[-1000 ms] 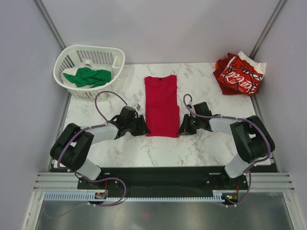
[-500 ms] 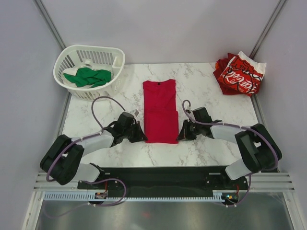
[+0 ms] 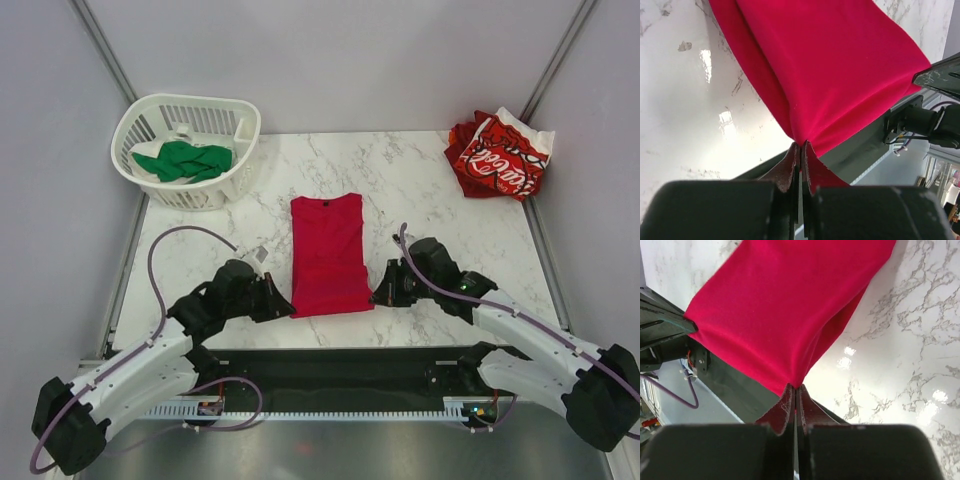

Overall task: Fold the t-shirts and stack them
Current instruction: Fold the tshirt

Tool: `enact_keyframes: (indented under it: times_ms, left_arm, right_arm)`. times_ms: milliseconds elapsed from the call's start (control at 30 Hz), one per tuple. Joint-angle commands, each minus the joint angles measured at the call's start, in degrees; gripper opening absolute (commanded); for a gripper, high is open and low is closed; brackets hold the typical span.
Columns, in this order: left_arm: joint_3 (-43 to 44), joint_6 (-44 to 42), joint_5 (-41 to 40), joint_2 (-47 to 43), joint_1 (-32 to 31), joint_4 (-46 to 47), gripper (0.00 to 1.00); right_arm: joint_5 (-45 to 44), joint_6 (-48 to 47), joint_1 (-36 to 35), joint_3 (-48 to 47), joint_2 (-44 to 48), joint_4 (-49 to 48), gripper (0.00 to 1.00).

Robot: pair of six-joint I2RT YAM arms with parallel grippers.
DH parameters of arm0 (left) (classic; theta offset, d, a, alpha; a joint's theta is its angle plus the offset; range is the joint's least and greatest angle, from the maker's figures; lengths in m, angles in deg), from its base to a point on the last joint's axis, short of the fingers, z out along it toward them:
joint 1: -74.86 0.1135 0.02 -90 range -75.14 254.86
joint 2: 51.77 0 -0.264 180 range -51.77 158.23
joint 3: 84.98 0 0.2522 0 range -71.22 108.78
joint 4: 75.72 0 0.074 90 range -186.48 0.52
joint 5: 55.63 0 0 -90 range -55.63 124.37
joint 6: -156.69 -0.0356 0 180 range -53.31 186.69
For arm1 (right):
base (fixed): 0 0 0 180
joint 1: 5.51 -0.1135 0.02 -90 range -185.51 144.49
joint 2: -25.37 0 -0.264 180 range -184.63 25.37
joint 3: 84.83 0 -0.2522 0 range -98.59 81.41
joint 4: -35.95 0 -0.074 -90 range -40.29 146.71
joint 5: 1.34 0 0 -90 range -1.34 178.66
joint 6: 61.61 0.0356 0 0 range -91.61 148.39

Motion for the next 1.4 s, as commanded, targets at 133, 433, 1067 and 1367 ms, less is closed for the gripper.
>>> enact_keyframes:
  times_ms: [133,433,1067,1367]
  left_arm:
    - [13.5,-0.9,-7.0,0.6,0.0,-13.4,0.02]
    - [36.2,-9.9,-14.5,17.9,0.9,-18.5,0.02]
    - [63.5,-22.6,-8.1,49.8,13.1,-19.3,0.02]
    - [84.5,-26.5,2.9,72.4,19.2,-21.0,0.11]
  right_arm:
    - [-7.8,-2.8,0.1,-14.1,-1.1,10.1,0.0]
    - [-14.9,-9.9,1.5,-32.2,-14.9,13.4,0.0]
    - [-10.9,-14.5,11.5,-50.3,-37.7,11.5,0.0]
    - [-9.9,-12.8,15.8,-63.0,-53.1,11.7,0.06]
